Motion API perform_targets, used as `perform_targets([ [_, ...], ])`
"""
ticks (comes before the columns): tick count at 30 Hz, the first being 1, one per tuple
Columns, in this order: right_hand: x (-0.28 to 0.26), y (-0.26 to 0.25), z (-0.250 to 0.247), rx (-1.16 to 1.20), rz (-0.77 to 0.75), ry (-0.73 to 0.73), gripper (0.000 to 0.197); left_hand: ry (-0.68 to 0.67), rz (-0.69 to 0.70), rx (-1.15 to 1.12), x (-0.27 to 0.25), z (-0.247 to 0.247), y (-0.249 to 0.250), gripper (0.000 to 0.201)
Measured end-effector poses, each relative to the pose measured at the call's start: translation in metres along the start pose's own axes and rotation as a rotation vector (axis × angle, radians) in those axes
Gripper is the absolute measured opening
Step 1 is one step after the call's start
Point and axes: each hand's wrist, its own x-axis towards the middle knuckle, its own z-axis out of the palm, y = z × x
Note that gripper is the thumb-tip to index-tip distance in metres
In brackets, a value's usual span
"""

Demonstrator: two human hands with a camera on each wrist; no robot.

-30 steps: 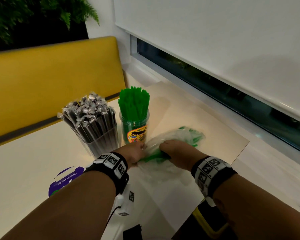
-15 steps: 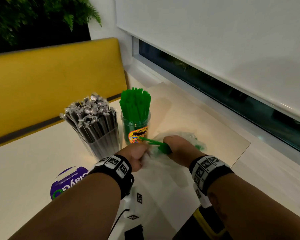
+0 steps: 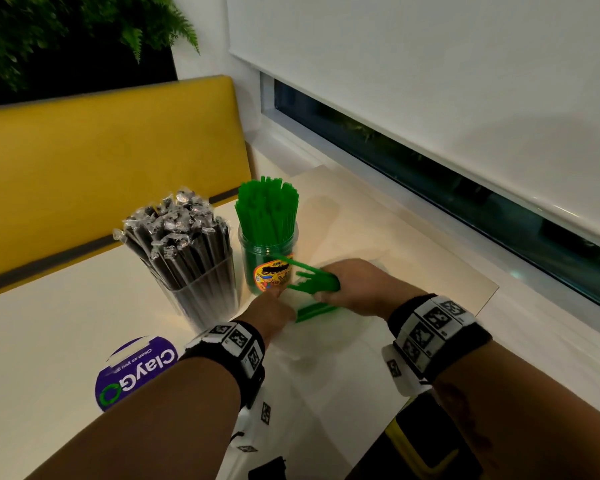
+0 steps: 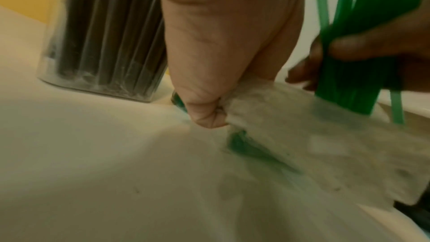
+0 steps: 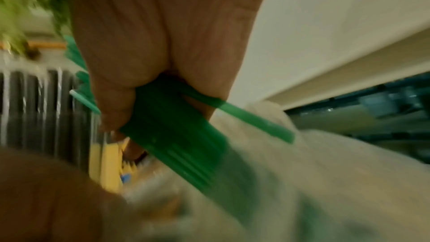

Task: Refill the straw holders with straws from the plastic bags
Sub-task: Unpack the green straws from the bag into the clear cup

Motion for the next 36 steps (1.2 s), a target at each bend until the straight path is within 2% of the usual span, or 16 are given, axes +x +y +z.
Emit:
perform_targets([
  [2,-0.010,-0.020,-0.019,0.240,-0.006,0.072,0.009,0.073,0.017,0.091,0.003,0.004,-0.001,0.057],
  [4,-0.015,-0.034,-0.042,0.436,-0.019,0.225,0.013,0.200,0.052,0.172,0.002,0.009,-0.003,0.057],
  [7,-0.006,-0.041,-0.073,0.755,-0.047,0.604,0.018,0.477,0.165,0.219,-0.019,0.020,0.001,0.092],
  [9,0.003,-0.042,-0.093,0.954,-0.026,0.825,0.015,0.568,0.271,0.158,-0.034,0.029,0.002,0.111],
  [13,0.020,-0.050,-0.116,0.900,-0.016,1.049,0.001,0.574,0.489,-0.021,-0.042,0.031,0.025,0.129],
  [14,0.025,-0.055,-0.118,0.842,-0.024,1.076,0.005,0.594,0.501,-0.053,-0.038,0.028,0.033,0.131],
  [17,0.041,-0.070,-0.112,0.636,-0.084,1.067,0.006,0.648,0.467,-0.125,-0.031,0.018,0.061,0.137],
  [19,0.055,-0.081,-0.106,0.522,-0.133,0.998,0.015,0.662,0.450,-0.149,-0.028,0.011,0.074,0.136],
  [21,0.066,-0.092,-0.098,0.513,-0.166,0.913,0.019,0.657,0.422,-0.168,-0.024,0.006,0.080,0.137],
  [24,0.080,-0.106,-0.094,0.682,-0.147,0.850,0.012,0.643,0.401,-0.157,-0.020,-0.001,0.082,0.133],
  [29,0.098,-0.117,-0.102,1.037,-0.106,0.893,0.014,0.651,0.375,-0.083,-0.016,-0.010,0.081,0.120],
  [31,0.103,-0.117,-0.105,1.105,-0.117,0.892,0.015,0.681,0.391,-0.130,-0.015,-0.010,0.080,0.106],
  [33,0.107,-0.115,-0.107,1.157,-0.124,0.898,0.013,0.711,0.422,-0.074,-0.014,-0.010,0.078,0.090],
  [36,0.110,-0.110,-0.108,1.243,-0.122,0.915,0.010,0.724,0.429,-0.072,-0.015,-0.011,0.078,0.085],
])
